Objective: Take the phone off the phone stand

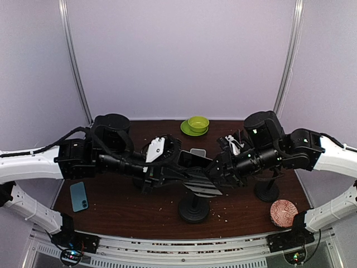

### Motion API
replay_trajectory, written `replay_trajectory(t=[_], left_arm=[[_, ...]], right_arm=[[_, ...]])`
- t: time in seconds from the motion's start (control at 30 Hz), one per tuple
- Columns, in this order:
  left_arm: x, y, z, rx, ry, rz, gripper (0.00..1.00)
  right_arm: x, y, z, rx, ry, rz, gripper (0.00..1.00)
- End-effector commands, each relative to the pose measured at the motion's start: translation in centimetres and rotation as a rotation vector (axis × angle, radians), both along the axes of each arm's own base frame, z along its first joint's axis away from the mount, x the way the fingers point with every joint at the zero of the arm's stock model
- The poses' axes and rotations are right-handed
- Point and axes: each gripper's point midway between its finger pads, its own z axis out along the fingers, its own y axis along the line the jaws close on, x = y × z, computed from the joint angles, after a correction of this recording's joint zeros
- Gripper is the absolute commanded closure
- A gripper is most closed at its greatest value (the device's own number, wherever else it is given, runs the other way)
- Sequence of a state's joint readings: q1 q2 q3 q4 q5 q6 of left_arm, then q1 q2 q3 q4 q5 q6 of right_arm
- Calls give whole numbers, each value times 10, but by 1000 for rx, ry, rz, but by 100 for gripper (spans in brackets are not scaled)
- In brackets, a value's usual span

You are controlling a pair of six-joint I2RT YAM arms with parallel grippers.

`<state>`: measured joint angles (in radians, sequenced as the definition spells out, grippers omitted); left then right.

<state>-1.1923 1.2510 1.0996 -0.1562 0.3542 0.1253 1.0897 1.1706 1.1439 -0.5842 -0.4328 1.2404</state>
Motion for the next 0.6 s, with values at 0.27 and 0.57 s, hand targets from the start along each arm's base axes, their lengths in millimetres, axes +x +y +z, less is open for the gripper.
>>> replay_trajectory(t=[0.27, 0.57], left_arm=[[51, -4, 90, -185, -127, 176, 100], [49, 0, 89, -203, -131, 182, 100]], right_arm=[[-18, -13, -2, -85, -27, 81, 100], [-22, -21, -5, -100, -37, 82, 100]])
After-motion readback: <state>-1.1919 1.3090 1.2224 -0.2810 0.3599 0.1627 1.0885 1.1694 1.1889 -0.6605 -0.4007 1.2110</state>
